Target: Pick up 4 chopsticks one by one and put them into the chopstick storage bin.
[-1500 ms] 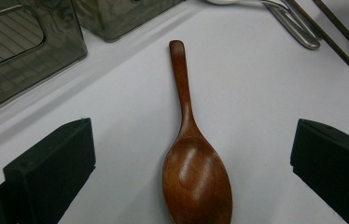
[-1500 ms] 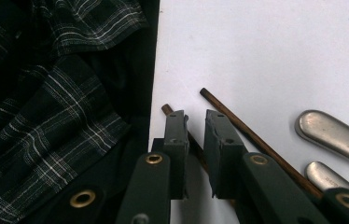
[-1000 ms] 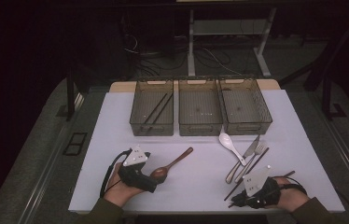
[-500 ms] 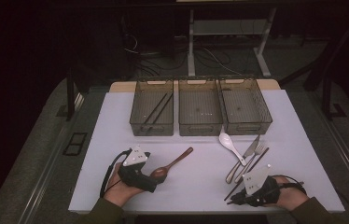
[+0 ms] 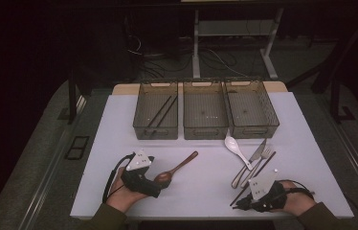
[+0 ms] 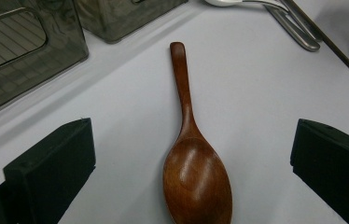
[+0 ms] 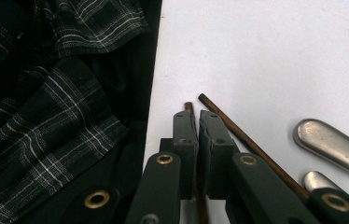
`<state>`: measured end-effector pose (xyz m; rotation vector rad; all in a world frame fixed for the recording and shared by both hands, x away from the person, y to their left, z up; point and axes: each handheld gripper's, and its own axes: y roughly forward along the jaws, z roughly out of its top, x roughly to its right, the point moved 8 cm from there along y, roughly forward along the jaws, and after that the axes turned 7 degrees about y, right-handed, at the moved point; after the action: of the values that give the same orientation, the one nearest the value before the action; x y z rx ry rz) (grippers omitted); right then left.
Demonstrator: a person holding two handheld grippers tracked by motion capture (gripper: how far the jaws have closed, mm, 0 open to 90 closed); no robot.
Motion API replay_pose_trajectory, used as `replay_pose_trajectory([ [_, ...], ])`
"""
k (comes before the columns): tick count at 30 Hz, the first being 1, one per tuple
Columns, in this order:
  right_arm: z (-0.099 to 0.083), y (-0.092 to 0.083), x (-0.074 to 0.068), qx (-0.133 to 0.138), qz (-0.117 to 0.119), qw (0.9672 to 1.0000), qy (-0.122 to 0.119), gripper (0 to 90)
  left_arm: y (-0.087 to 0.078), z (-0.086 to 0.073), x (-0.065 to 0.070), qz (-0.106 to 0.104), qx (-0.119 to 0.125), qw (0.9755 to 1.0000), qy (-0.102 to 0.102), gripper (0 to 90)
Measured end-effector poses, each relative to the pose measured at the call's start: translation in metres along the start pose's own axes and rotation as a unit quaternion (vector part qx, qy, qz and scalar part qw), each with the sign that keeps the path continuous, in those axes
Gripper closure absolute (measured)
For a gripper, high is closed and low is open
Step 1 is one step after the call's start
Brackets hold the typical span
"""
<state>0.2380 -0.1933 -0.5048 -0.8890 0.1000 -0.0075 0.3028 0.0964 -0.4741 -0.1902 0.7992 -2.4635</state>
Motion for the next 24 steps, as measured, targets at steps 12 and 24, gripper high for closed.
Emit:
replay_pose_trajectory([
  [12,0.008,-0.006,0.012,0.021,-0.018,0.9996,0.010,85.6,0.001,0.000,0.000,0.001,0.000,1.0000,0.000,0.0],
  [24,0.045,0.015,0.036,0.040,-0.046,0.9975,0.035,85.5,0.000,0.000,-0.001,0.001,0.001,1.0000,-0.001,0.0],
])
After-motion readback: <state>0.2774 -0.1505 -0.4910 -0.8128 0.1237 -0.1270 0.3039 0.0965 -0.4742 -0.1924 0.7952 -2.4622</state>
